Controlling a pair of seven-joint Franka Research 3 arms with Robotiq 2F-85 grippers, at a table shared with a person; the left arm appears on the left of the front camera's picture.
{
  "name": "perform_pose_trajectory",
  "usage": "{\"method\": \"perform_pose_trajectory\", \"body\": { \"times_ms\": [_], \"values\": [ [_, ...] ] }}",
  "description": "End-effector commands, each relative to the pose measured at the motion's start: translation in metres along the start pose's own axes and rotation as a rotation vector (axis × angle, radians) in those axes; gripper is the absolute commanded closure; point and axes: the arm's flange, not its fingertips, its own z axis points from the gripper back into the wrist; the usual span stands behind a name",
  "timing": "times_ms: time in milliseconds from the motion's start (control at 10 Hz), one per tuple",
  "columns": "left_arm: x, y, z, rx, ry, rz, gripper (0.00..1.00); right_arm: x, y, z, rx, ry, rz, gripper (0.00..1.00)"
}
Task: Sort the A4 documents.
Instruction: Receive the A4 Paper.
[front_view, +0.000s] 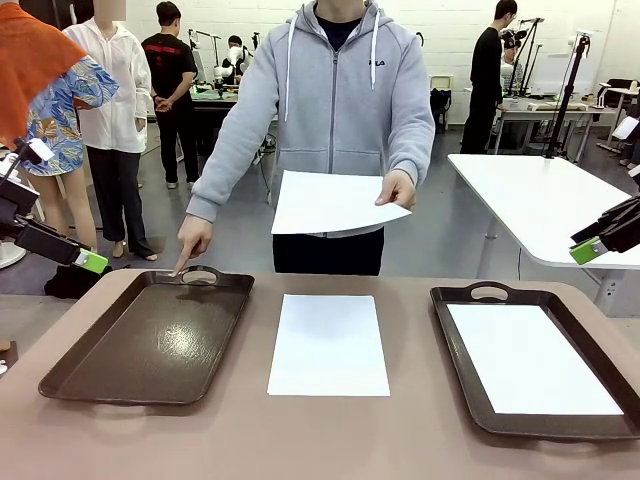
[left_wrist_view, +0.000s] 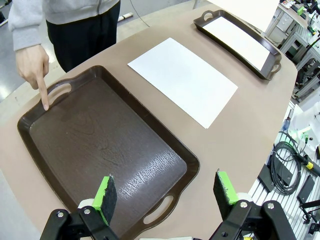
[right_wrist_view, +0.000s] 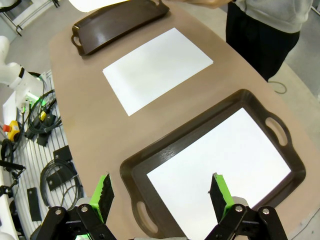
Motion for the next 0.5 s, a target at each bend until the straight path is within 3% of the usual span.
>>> {"method": "perform_pose_trajectory", "body": {
  "times_ms": [0,200,400],
  "values": [
    [0.012,0.006,-0.011,-0.013,0.007,0.049,0.00,0.000,0.000,0.000,0.004,0.001,0.001,0.00],
    [0.036,0.010,-0.020,-0.091,-0.041,0.139,0.00,0.000,0.000,0.000,0.004,0.001,0.001,0.00],
    [0.060,0.009,-0.028,-0.082,-0.064,0.223,0.00,0.000,0.000,0.000,0.004,0.001,0.001,0.00]
  ]
}}
